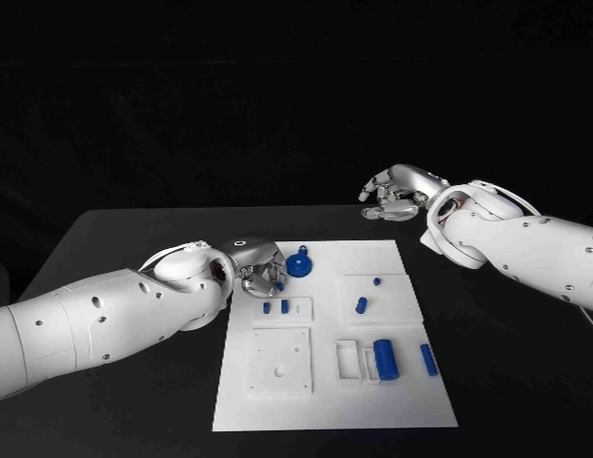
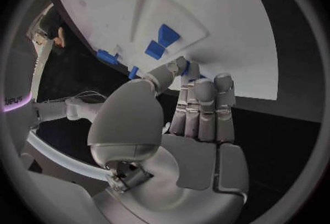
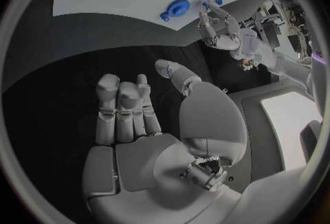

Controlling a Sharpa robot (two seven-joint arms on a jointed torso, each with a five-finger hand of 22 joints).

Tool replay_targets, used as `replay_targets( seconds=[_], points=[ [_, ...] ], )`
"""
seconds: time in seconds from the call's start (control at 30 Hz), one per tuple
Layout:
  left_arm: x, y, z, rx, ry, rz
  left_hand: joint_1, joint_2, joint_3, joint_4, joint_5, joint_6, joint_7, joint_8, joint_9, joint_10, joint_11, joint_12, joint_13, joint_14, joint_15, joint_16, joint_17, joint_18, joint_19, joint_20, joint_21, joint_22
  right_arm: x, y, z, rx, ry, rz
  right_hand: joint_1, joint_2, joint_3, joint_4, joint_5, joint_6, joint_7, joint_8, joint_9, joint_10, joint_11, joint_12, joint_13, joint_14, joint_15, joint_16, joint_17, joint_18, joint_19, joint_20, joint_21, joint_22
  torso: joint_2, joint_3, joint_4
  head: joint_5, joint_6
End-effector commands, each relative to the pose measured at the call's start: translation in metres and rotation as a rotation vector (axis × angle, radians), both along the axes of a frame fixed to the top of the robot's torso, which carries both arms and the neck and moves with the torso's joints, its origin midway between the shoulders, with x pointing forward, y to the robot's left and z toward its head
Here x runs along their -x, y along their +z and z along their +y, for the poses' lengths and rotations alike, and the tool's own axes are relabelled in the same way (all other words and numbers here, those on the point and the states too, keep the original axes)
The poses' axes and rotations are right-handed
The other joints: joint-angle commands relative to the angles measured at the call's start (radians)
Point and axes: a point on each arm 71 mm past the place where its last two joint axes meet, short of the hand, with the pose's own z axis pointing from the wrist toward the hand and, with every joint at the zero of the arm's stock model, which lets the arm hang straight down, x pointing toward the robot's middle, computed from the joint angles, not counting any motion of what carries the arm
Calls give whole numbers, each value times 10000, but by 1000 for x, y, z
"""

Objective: Assemble the parts on the task board

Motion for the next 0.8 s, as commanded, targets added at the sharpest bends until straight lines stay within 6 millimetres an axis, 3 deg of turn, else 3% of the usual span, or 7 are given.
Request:
replay_targets(
  seconds=[0.03, 0.27, 0.5, 0.8],
  points=[
    [3, -7, -1, -726, -110, -346, 57, 17, 46, -22, 51, 84, 5, 72, 5, 85, -18, 40, -7, 18, -58, 39, 8, 179, 22, -405, 66, 194, 0, -1, 1, 49, 118, 58, -43, 61, 5, -33, 59, 23, 71, -40, -2, -15, 32, 54, -16, 6, -36, -54, -2, 532, 24, -57, -39, 148, 3, -1, -1, -3, -2],
    [4, -5, 1, -554, -172, -551, 69, -53, 54, -22, 44, 76, 10, 61, -4, 91, -21, 44, -4, 25, -61, 33, 3, 179, 28, -406, 74, 190, 0, -1, 1, 51, 111, 65, -42, 61, 4, -34, 58, 23, 71, -39, -2, -15, 32, 55, -16, 6, -36, -54, -2, 532, 25, -57, -39, 148, 4, 1, -3, -12, 0],
    [4, -3, 4, -295, -30, -672, 186, -401, 107, -13, -27, -791, 310, -439, -252, 154, -48, 136, 45, 43, -87, -14, -30, 162, 58, -425, 90, 166, 1, -1, 0, 53, 95, 63, -43, 59, 4, -36, 58, 21, 72, -40, -2, -16, 32, 55, -17, 6, -36, -55, -2, 532, 24, -57, -39, 148, 0, -1, 1, -16, 3],
    [4, -2, 7, -80, 82, -851, 330, -612, 134, -4, -65, -1277, 272, -671, -399, 12, -8, 119, 42, -10, -49, -69, -56, 142, 16, -406, 72, 161, 0, -2, -1, 52, 85, 58, -43, 56, 2, -38, 58, 16, 72, -43, -3, -16, 32, 55, -17, 6, -35, -55, -2, 532, 24, -57, -40, 148, 1, -7, -2, -19, 12]
  ],
)
